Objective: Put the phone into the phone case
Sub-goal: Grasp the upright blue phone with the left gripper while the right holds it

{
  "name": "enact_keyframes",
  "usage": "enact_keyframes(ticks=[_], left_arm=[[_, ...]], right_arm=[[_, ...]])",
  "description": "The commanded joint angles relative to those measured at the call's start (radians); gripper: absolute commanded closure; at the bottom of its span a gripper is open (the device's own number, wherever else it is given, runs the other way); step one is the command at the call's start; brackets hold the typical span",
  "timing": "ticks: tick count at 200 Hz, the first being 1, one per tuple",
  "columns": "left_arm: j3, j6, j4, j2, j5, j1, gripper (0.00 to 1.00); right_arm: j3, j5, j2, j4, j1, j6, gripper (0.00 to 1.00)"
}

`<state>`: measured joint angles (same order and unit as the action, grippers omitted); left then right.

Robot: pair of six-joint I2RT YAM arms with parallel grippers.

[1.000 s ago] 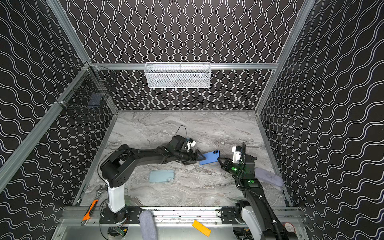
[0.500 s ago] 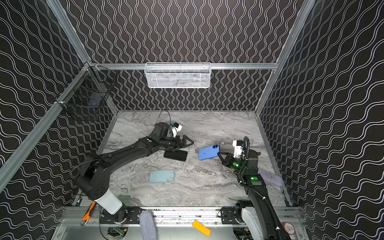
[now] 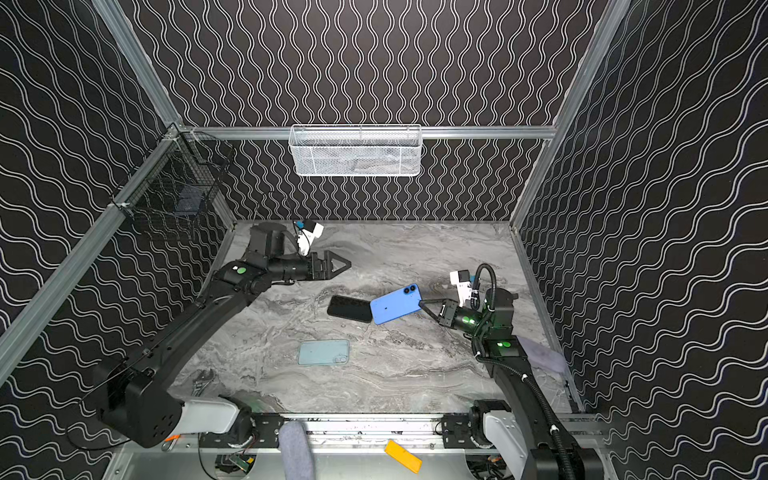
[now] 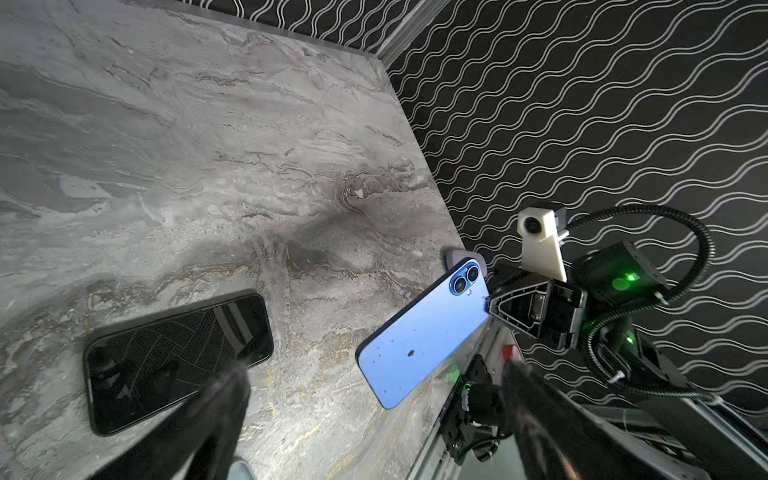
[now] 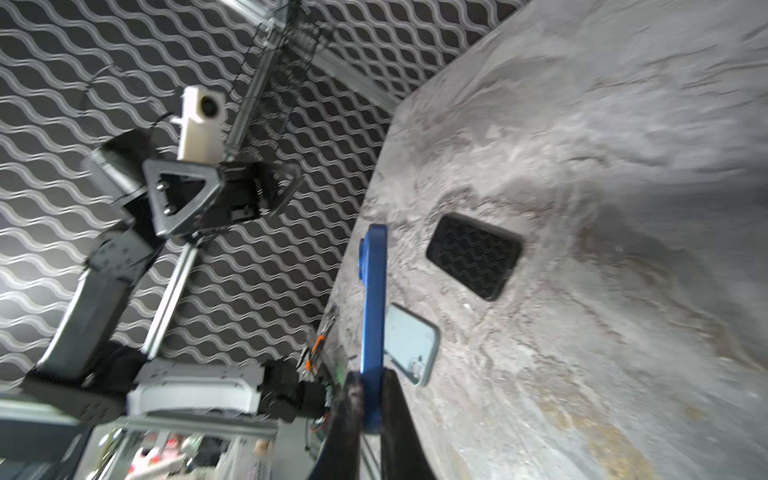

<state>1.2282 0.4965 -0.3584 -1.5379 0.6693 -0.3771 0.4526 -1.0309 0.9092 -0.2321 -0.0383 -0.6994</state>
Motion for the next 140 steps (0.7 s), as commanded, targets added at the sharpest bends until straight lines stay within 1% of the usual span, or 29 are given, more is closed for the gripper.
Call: enact_keyframes(ticks=[1, 13, 37, 47, 64, 86, 98, 103, 124, 140], left_arm=[[0.001, -0.036, -0.027, -0.034, 0.172, 0.021, 0.01], [-0.018, -0.028, 0.001, -0.050, 0.212, 0.021, 0.01], [-0.114, 0.049, 0.187, -0.062, 0.339, 0.020, 0.01], [-0.151, 0.069, 0.262, -0.065, 0.380, 0.010, 0.01], [-0.185, 0.080, 0.337, -0.074, 0.423, -0.021, 0.01], [-0.188, 0.070, 0.375, -0.089, 0.437, -0.092, 0.01], [-0.193, 0.080, 0.410, -0.093, 0.422, -0.125, 0.01], [-0.201, 0.095, 0.443, -0.092, 0.423, -0.132, 0.02], [-0.254, 0.226, 0.635, -0.097, 0.444, -0.144, 0.04], [-0.284, 0.283, 0.720, -0.101, 0.458, -0.147, 0.10]], right_arm=[[0.002, -0.093, 0.003, -0.151, -0.009, -0.069, 1.00], [-0.008, -0.112, 0.005, -0.209, -0.010, -0.110, 1.00], [-0.015, -0.130, 0.012, -0.278, -0.012, -0.164, 1.00], [-0.018, -0.136, 0.015, -0.304, -0.016, -0.184, 1.00], [-0.020, -0.140, 0.021, -0.324, -0.018, -0.202, 1.00], [-0.025, -0.140, 0.029, -0.352, -0.021, -0.224, 1.00], [-0.023, -0.140, 0.033, -0.347, -0.023, -0.221, 1.00], [-0.023, -0.139, 0.035, -0.345, -0.022, -0.221, 1.00], [-0.017, -0.128, 0.033, -0.321, -0.023, -0.207, 1.00], [-0.013, -0.122, 0.033, -0.307, -0.023, -0.198, 1.00]])
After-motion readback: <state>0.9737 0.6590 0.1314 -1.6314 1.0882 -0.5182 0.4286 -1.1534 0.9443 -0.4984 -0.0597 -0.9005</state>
